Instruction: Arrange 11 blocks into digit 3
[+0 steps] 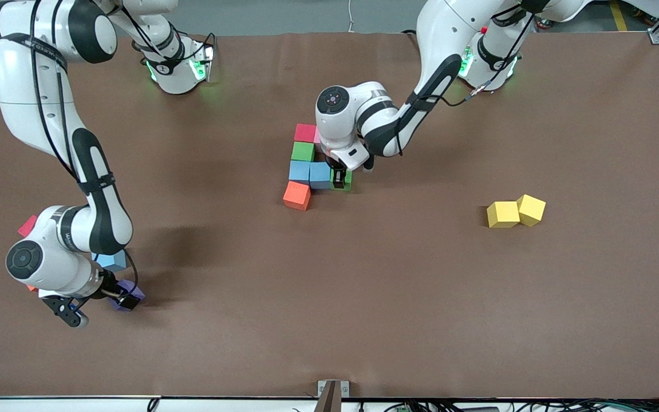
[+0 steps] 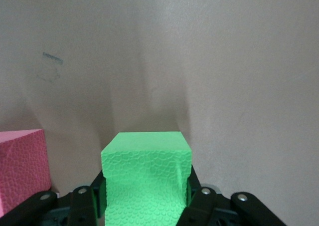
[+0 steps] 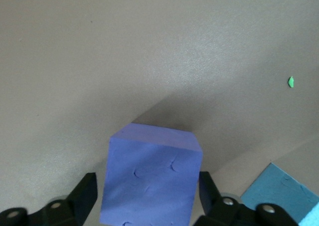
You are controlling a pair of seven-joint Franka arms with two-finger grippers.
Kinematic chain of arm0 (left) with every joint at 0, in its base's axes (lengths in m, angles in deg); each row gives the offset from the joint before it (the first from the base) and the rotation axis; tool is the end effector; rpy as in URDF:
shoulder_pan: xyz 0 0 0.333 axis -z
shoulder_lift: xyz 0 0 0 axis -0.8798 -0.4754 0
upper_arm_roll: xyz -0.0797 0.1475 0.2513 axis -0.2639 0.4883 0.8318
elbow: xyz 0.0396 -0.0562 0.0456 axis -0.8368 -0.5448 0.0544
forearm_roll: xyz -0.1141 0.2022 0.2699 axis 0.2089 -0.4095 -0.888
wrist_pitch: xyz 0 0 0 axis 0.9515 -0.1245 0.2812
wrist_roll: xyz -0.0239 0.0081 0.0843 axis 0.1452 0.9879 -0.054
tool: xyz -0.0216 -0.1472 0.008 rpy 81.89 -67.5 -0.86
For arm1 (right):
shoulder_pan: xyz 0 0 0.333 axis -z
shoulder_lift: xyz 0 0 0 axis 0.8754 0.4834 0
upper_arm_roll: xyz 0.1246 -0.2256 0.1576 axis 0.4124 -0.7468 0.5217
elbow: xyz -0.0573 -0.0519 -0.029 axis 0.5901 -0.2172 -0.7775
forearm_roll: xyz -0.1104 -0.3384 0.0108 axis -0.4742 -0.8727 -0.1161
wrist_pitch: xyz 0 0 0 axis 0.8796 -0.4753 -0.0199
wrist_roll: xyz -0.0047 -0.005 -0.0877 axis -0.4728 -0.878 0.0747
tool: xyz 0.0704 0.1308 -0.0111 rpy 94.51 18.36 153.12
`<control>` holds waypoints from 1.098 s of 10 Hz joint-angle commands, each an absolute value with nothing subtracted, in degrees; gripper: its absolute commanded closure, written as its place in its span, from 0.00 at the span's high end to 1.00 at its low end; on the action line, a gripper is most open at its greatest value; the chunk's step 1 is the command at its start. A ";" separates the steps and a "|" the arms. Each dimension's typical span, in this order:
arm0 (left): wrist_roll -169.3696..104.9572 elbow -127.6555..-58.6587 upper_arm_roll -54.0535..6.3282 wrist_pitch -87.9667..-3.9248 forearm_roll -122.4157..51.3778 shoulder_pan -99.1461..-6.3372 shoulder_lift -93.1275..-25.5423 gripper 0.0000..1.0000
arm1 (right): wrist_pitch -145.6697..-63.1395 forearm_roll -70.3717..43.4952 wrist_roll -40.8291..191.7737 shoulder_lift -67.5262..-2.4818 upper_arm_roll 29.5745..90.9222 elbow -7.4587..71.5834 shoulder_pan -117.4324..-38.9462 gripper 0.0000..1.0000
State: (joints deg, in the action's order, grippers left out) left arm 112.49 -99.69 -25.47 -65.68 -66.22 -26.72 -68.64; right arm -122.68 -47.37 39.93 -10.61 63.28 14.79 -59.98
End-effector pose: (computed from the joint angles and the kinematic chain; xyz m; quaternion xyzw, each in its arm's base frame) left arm 0.3657 -0.4832 0.1800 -0.7458 -0.6654 -0.0308 0.0037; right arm 0.6974 -0.0358 0.1761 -0.9526 0.3019 -0.0351 0.0128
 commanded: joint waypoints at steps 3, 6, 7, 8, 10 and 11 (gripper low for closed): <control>113.13 -98.74 -25.14 -65.63 -68.42 -26.28 -69.92 0.99 | -121.68 -47.30 41.43 -11.26 64.47 13.55 -60.64 0.01; 112.78 -99.09 -25.31 -61.44 -68.33 -27.16 -66.34 1.00 | -108.37 -47.30 41.97 -17.13 64.73 13.90 -68.36 0.01; 112.69 -99.35 -25.31 -59.06 -68.24 -27.51 -63.97 1.00 | -103.01 -47.30 41.79 -19.33 64.82 13.99 -71.17 0.01; 112.69 -99.79 -25.40 -55.82 -68.15 -29.25 -61.69 1.00 | -99.91 -46.95 41.61 -21.10 64.82 13.99 -74.42 0.01; 109.02 -101.54 -25.49 -54.38 -67.72 -35.65 -58.25 1.00 | -100.40 -46.51 38.73 -21.55 64.82 14.43 -84.07 0.02; 106.04 -102.68 -25.92 -54.38 -67.45 -39.60 -57.10 1.00 | -104.32 -46.50 37.23 -21.55 64.82 16.25 -88.29 0.02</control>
